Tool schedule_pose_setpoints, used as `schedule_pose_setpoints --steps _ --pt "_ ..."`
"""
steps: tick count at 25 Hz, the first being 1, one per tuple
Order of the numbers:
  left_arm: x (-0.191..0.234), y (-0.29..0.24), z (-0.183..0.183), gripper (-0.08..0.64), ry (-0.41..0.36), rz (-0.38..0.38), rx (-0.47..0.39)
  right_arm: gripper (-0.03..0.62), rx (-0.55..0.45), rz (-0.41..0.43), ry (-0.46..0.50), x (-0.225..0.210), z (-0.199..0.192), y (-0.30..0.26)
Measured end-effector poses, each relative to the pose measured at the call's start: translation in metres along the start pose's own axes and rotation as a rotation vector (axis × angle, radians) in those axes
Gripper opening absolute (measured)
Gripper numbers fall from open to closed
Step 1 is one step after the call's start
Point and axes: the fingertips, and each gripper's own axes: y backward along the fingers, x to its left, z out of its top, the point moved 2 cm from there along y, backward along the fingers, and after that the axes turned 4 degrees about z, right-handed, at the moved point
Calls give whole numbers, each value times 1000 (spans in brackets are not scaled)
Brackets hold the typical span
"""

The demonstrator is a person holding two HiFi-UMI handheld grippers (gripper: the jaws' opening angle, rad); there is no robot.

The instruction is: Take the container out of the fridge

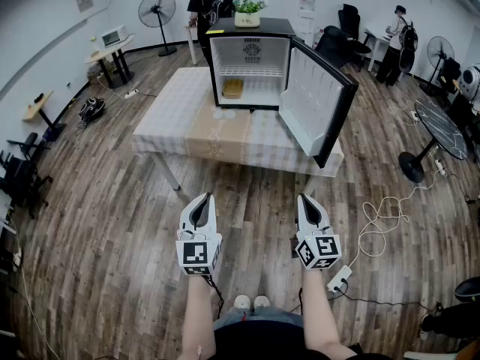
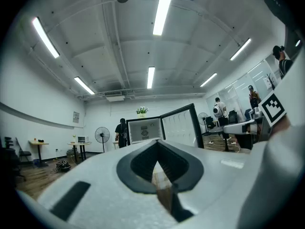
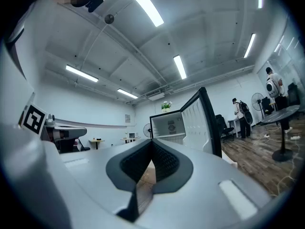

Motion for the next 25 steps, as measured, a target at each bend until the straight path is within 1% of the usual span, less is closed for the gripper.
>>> schedule_pose_setpoints --steps 20,25 --pt "8 -10 -9 6 8 -10 25 8 2 -17 -15 0 -1 -12" --pt "16 -16 -15 6 12 -17 25 9 -13 2 -13 6 -5 -22"
